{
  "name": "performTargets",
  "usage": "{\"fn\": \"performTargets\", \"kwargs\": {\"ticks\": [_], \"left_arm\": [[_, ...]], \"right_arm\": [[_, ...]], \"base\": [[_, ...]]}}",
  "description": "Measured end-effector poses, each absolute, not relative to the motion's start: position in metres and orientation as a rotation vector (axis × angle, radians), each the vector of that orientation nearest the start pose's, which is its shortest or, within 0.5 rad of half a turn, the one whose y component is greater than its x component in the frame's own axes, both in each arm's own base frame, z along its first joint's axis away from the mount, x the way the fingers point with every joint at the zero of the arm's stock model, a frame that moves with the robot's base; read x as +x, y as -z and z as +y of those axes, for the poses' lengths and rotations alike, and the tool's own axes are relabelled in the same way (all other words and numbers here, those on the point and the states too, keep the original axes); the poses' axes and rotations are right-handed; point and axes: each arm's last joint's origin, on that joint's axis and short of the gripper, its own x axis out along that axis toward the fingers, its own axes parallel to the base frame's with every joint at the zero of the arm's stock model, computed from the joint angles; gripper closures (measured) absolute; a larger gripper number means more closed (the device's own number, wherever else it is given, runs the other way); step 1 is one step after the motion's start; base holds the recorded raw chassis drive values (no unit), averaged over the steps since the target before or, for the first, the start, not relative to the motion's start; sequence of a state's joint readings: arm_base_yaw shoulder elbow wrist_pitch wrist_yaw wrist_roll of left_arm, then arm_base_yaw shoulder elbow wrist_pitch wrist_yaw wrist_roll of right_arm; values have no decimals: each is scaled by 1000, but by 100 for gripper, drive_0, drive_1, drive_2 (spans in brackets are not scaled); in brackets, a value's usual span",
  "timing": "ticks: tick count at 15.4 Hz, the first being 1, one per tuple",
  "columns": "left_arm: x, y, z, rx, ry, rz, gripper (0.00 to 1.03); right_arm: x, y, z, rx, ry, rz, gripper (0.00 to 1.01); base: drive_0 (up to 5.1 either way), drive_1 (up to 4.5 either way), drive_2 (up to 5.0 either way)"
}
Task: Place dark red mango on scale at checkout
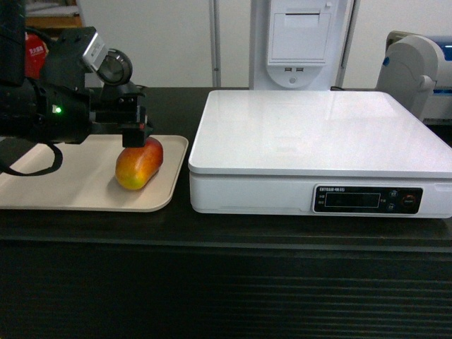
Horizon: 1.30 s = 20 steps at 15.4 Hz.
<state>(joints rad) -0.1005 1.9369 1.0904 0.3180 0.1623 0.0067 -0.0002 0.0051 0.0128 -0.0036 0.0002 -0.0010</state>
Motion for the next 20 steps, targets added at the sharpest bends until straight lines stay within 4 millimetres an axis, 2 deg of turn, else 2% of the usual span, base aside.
{"fn": "performTargets", "kwargs": {"ticks": [5,9,14,20], "left_arm": [[439,-157,-44,-27,261,594,5],[456,-134,-41,-19,246,691,5],[463,-114,-39,-2,260,779,5],[468,-108,-40,52,278,799,5]], "right_arm": [[97,-167,0,-1,0,-4,3],[97,-167,0,-1,0,-4,3],[97,-167,0,-1,0,-4,3],[97,-167,0,-1,0,-4,3]], "base": [[0,0,0],[0,0,0],[0,0,0],[0,0,0]]}}
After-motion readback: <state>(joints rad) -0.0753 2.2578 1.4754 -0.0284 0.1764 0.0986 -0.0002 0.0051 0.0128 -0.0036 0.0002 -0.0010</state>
